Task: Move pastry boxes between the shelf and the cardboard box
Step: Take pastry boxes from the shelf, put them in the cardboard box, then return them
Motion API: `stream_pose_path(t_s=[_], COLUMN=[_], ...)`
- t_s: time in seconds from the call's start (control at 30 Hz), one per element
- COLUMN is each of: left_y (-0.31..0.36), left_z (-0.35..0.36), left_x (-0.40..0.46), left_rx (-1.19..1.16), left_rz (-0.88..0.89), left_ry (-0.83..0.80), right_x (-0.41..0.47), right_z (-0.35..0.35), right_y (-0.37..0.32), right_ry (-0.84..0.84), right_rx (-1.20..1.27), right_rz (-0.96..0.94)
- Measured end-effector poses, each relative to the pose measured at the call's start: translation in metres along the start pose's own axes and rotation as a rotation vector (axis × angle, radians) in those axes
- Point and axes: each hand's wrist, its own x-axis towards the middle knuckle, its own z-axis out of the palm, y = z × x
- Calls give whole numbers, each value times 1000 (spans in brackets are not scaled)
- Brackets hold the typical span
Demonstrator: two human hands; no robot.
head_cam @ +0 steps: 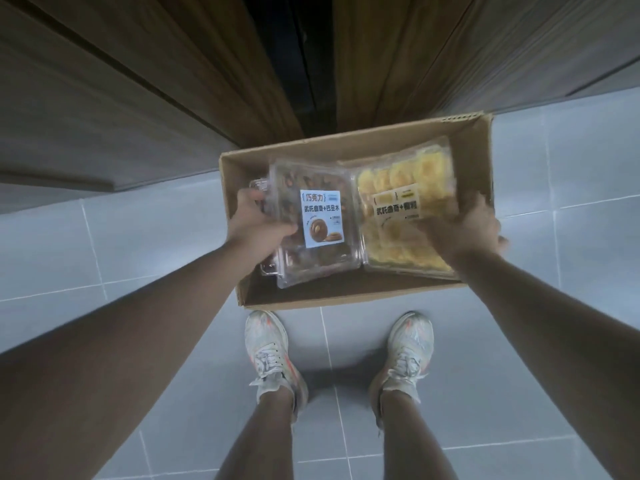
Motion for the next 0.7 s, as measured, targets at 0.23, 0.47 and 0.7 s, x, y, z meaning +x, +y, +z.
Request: stream_pose_path(t_s=[0.23, 0.47, 0.7], left_y=[31, 23, 33], left_z=[30, 16, -57], left_x=[-18, -22, -70], left_rx=[129, 3, -46], left_rz=[14, 91, 185], left_ry=[-166, -216, -234], right_x=[-31, -40, -92], right_z=[11, 18, -42], right_y=[-18, -27, -39], right_ry=[-94, -292, -259], right_rx=[-18, 37, 13], right_rz=[-285, -286, -413])
